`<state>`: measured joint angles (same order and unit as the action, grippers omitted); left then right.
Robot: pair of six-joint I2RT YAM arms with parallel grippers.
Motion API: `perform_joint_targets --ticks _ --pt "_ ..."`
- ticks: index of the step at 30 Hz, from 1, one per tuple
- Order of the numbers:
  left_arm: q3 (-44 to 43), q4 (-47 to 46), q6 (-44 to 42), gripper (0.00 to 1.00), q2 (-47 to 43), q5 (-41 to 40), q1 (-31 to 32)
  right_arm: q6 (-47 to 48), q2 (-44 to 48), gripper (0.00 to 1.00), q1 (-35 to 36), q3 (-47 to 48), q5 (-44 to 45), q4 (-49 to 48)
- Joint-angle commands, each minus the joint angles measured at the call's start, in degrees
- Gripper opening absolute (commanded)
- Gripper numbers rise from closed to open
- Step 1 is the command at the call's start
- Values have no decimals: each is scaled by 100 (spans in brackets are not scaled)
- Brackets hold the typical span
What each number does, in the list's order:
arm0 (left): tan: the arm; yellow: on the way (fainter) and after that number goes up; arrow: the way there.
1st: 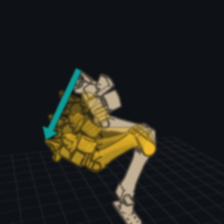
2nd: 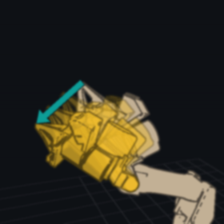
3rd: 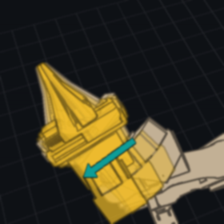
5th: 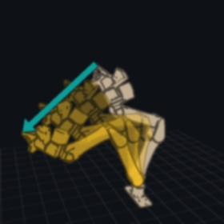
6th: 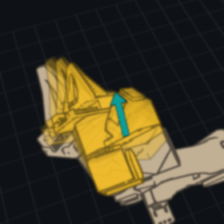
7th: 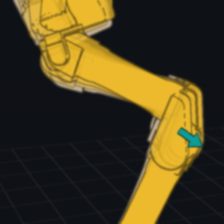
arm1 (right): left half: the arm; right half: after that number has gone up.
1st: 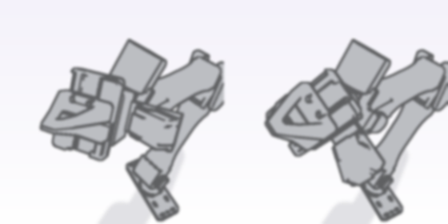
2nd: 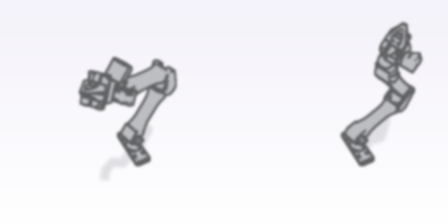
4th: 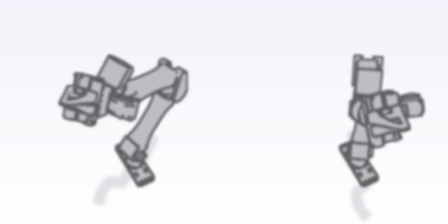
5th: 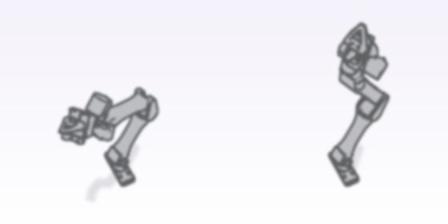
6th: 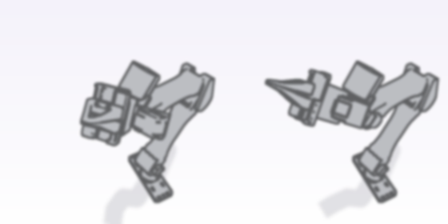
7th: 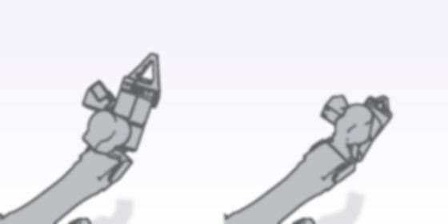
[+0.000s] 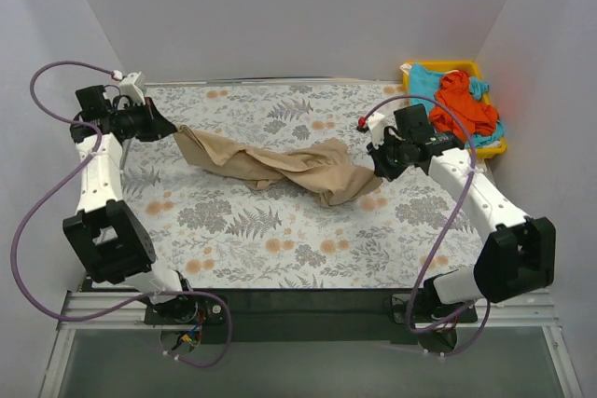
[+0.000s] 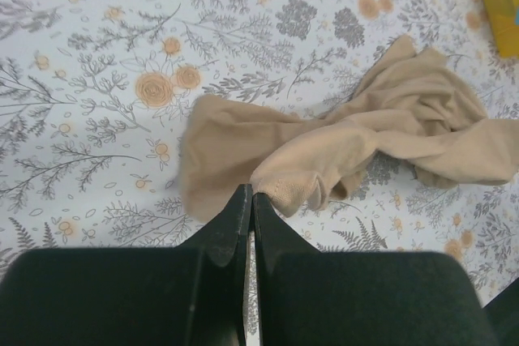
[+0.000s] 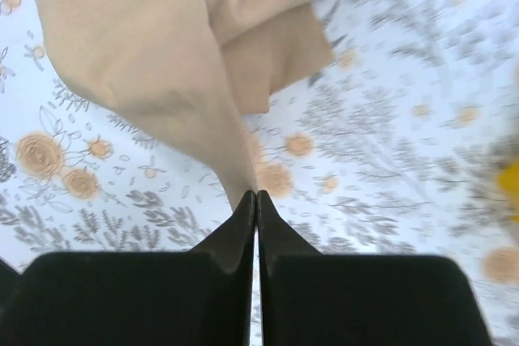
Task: Fold and stack the t-shirts
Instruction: Flatten the tshirt out
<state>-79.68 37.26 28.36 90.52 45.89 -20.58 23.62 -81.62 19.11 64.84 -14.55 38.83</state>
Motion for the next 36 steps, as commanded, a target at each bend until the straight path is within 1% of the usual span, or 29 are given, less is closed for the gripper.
perform_joint_targets --ticks 1,3,6,7,9,10,11,12,13,14,15,16,17,20,21,22,23,24,25,27,28,29,30,31,32,34,36 --pt "-223 186 3 0 -780 368 -130 581 401 1 -4 468 671 432" --pt "-215 54 187 0 -1096 351 -236 714 507 1 -22 599 953 476" --pt "-319 -95 459 0 -1300 184 -368 916 648 1 -30 775 1225 503" --pt "-372 -165 512 0 -1352 131 -377 951 665 1 -39 985 1278 477" --pt "-556 -288 670 0 -1336 113 -394 1040 595 1 -74 1240 1428 372" --pt "-644 -498 749 0 -1222 113 -394 1048 473 1 -127 1529 1428 284" --pt "-767 -604 837 0 -1125 105 -394 1049 420 1 -162 1645 1681 -48" --pt "-899 -719 916 0 -976 131 -394 1075 341 1 -188 1785 1744 -234" --pt "-1300 -807 1091 0 -810 157 -394 1084 149 1 -215 1926 1814 -427" --pt "-1522 -973 1188 0 -390 183 -394 1110 16 1 -241 2310 1919 -681" --pt "-1768 -1035 1259 0 -160 253 -386 1154 -150 1 -241 2558 1973 -753" --pt "-2397 -1123 1408 0 77 289 -386 1163 -509 1 -268 2804 2060 -806" --pt "-2673 -1176 1496 0 567 298 -394 1163 -695 1 -294 3337 2096 -850" --pt "-3708 -1544 1768 0 1212 333 -377 1136 -1302 1 -399 3921 2376 -1341" --pt "-3895 -1737 1830 0 1562 324 -359 1110 -1443 1 -417 4262 2456 -1508" --pt "-4071 -2139 1883 0 1730 124 -342 1084 -1722 1 -478 4448 2491 -1736" --pt "-4534 -2335 2127 0 1889 -61 -324 1075 -1873 1 -479 4650 2596 -1834" --pt "-4800 -2502 2260 0 2291 -167 -324 1075 -2049 1 -496 5209 2667 -1887" --pt "-5159 -2721 2340 0 2477 -272 -333 1075 -2407 1 -522 5510 2754 -1983" --pt "-5905 -3029 2586 0 2821 -440 -306 1066 -2761 1 -584 6231 2948 -2054" --pt "-6023 -3266 2665 0 2979 -554 -298 1066 -3049 1 -619 6886 3027 -2116" --pt "-6059 -3808 2727 0 2980 -790 -298 1153 -3148 1 -637 7111 3124 -2325" --pt "-6007 -4135 2815 0 2954 -966 -298 1224 -3210 1 -646 7252 3151 -2519" --pt "-5954 -4713 2842 0 2849 -1133 -298 1294 -3167 1 -646 7280 3168 -2738" --pt "-5919 -4954 2859 0 2787 -1491 -306 1382 -3097 1 -646 7228 3142 -3193" --pt "-5858 -5471 2868 0 2629 -1696 -306 1453 -2817 1 -654 7052 3098 -3591" --pt "-5796 -5684 2790 0 2340 -1785 -315 1470 -2623 1 -654 6815 3072 -4056"
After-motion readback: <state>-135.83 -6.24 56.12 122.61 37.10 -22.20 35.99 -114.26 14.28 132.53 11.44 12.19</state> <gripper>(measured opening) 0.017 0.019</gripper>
